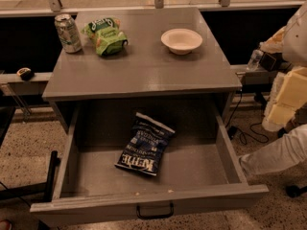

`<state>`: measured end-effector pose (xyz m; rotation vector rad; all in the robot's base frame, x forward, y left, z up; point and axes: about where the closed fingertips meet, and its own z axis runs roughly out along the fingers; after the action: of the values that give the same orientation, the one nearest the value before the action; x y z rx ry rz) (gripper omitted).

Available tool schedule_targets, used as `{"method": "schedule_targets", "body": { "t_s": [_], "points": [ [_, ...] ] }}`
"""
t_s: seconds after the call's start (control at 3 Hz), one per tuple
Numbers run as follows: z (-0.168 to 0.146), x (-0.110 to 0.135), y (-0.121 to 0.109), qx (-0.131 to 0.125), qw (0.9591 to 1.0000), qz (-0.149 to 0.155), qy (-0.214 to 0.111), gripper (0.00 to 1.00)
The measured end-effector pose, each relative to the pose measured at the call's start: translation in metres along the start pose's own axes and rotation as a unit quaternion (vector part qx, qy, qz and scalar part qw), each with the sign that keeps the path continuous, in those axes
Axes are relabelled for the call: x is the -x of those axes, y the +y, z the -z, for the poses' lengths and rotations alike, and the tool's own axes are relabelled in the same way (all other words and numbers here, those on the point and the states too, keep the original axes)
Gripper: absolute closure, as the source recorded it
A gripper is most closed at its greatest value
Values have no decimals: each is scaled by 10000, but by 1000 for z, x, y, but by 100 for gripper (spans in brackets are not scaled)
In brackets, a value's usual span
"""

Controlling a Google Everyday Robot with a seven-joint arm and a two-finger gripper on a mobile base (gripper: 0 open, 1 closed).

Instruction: Pick blue chip bag from top drawer and place on counter

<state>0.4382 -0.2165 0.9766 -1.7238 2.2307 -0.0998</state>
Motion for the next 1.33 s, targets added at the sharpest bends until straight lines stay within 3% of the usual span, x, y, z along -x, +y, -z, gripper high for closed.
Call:
{"method": "schedule_targets", "body": {
  "t_s": [0.33,0.67,1.0,1.33],
  "points": [
    [0,0,0,0,10000,0,0,0],
    [-23,12,5,126,9993,-35,-361,0],
    [-95,28,38,615,9901,-10,-1262,0],
    [-106,28,49,548,9849,-15,-1640,0]
  ]
}}
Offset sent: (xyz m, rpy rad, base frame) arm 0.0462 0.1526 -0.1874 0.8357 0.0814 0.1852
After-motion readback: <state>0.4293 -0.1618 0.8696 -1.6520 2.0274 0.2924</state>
